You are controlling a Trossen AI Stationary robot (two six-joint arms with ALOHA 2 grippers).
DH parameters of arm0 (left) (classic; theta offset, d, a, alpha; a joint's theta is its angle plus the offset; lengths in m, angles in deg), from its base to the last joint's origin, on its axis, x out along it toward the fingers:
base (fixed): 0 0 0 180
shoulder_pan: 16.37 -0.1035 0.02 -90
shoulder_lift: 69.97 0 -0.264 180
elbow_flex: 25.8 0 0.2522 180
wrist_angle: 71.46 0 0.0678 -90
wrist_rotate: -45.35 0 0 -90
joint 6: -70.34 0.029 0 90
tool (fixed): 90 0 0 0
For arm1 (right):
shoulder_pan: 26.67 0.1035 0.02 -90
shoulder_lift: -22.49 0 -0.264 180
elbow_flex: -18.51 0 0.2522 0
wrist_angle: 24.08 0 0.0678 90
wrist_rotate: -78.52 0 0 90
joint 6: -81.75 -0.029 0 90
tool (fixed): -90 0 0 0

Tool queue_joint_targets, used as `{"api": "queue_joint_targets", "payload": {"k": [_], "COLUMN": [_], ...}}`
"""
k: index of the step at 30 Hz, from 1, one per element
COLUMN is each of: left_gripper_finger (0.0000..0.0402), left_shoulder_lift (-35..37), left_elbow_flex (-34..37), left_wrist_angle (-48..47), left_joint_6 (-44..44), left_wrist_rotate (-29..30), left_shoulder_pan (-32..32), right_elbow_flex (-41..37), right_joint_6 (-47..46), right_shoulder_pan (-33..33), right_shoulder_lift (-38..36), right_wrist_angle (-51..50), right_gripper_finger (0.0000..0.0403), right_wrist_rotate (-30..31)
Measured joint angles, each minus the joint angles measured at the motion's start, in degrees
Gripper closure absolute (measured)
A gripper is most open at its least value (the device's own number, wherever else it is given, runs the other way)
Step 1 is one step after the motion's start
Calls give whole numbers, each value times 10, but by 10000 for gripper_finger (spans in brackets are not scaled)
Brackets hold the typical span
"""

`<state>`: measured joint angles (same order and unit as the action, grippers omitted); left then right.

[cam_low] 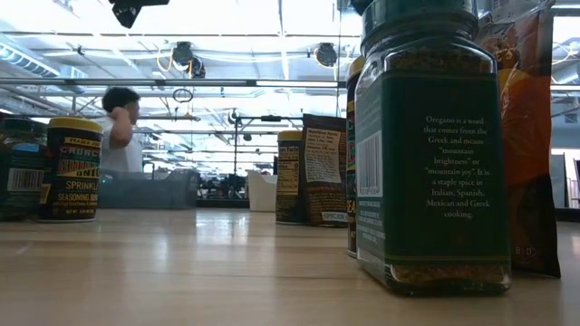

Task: Sort spices by type
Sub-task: Put the top right green seasoning bottle into the right white bin

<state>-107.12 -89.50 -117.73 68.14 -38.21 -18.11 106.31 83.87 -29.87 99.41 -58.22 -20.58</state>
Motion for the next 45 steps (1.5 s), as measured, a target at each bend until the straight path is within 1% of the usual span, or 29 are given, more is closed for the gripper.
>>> {"api": "queue_joint_targets", "payload": {"k": [2,7,10,14,18,20,23,26,29,33,37,39,45], "left_gripper_finger": [388,388,373,329,267,235,196,172,162,159,159,159,159], "left_shoulder_lift": [-17,-35,-41,-52,-74,-87,-105,-121,-134,-149,-165,-171,-183], "left_elbow_flex": [-15,-17,-16,-16,-16,-16,-16,-16,-16,-15,-15,-15,-15], "left_wrist_angle": [-8,-24,-56,-80,-79,-79,-79,-79,-79,-77,-75,-75,-74], "left_joint_6": [14,16,16,16,16,15,12,12,12,12,12,12,12], "left_wrist_rotate": [0,0,2,2,2,4,7,11,11,11,11,11,11], "left_shoulder_pan": [0,0,0,0,0,0,0,0,0,0,0,0,0], "right_elbow_flex": [9,20,32,72,116,128,135,135,135,135,136,135,135], "right_joint_6": [3,32,41,38,36,36,46,34,18,15,15,16,15], "right_shoulder_pan": [0,6,13,15,14,14,14,14,14,14,14,14,13], "right_shoulder_lift": [24,77,106,149,194,210,227,233,234,239,252,257,264], "right_wrist_angle": [-4,-21,-41,-104,-180,-214,-238,-250,-265,-268,-274,-293,-283], "right_gripper_finger": [297,274,254,225,198,187,173,167,165,165,165,165,165], "right_wrist_rotate": [0,1,1,2,7,22,32,33,43,61,61,61,61]}}
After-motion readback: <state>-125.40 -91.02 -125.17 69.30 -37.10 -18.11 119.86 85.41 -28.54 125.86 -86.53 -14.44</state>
